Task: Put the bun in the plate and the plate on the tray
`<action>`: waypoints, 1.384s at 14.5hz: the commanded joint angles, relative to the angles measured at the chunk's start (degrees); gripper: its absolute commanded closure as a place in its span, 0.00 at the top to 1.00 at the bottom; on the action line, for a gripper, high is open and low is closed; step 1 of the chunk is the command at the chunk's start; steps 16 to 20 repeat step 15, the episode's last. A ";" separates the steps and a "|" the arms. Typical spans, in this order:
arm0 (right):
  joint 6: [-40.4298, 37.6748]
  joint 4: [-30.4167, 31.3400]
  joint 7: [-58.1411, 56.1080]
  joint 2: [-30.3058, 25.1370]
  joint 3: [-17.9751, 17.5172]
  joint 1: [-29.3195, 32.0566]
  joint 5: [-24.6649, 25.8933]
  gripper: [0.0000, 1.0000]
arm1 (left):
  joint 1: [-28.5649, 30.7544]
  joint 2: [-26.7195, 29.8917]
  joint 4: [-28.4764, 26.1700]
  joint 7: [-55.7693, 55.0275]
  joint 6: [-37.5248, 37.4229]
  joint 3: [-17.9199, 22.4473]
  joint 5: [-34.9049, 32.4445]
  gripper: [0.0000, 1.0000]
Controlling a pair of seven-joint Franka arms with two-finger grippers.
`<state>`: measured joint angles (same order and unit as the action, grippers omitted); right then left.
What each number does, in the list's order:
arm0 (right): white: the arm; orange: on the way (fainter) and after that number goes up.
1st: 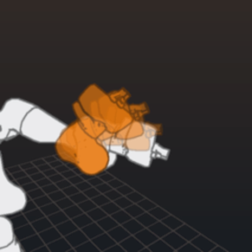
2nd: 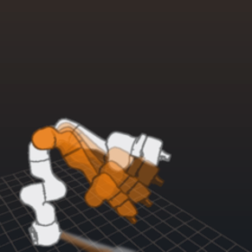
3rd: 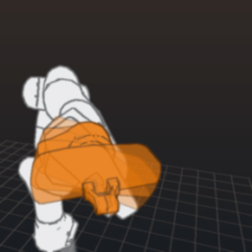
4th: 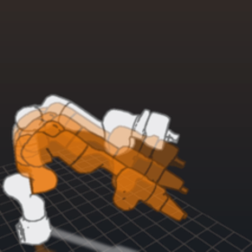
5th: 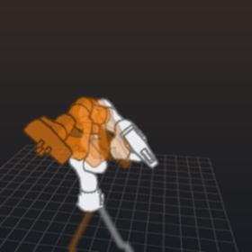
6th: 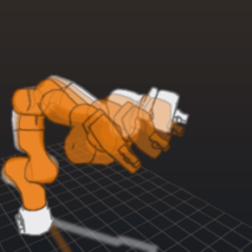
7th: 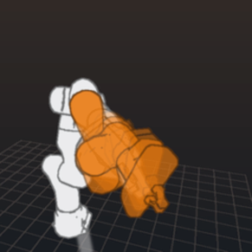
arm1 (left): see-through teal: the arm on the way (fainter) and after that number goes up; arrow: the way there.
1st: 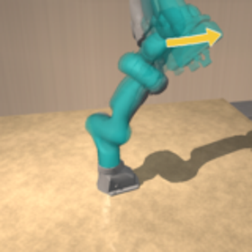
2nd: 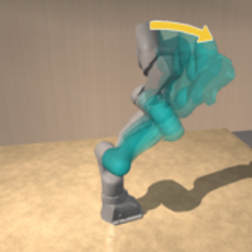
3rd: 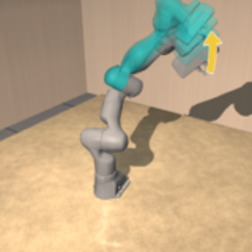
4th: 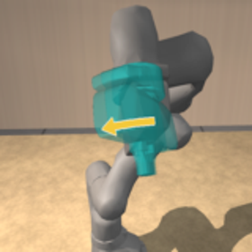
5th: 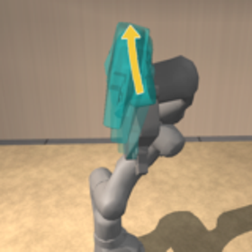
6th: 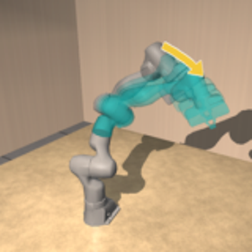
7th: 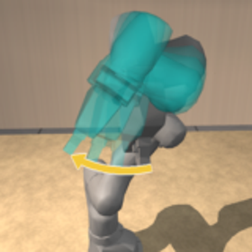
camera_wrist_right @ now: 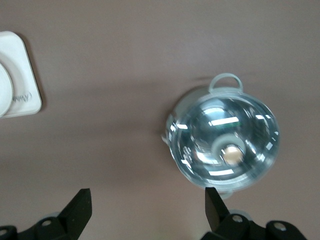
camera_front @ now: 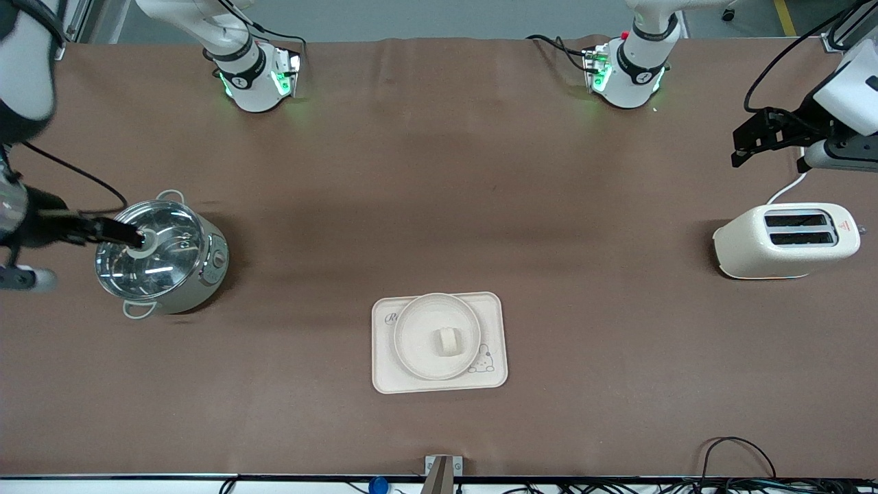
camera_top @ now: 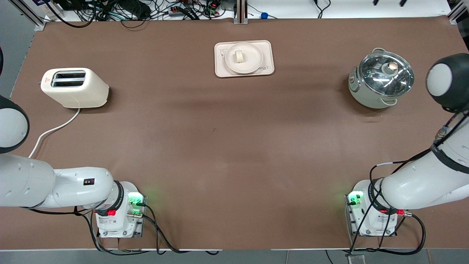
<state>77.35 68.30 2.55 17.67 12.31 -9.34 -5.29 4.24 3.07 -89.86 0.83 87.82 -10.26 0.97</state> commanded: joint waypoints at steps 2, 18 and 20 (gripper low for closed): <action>-1.33 8.40 -1.48 -11.32 -14.55 14.65 6.42 1.00 | 0.15 0.27 0.56 0.84 0.34 -0.11 0.35 1.00; 7.73 21.96 -2.63 -23.04 -13.98 14.61 7.31 1.00 | 0.24 0.27 1.62 0.57 -2.29 -0.11 -0.01 1.00; 7.73 21.96 -2.63 -23.04 -13.98 14.61 7.31 1.00 | 0.24 0.27 1.62 0.57 -2.29 -0.11 -0.01 1.00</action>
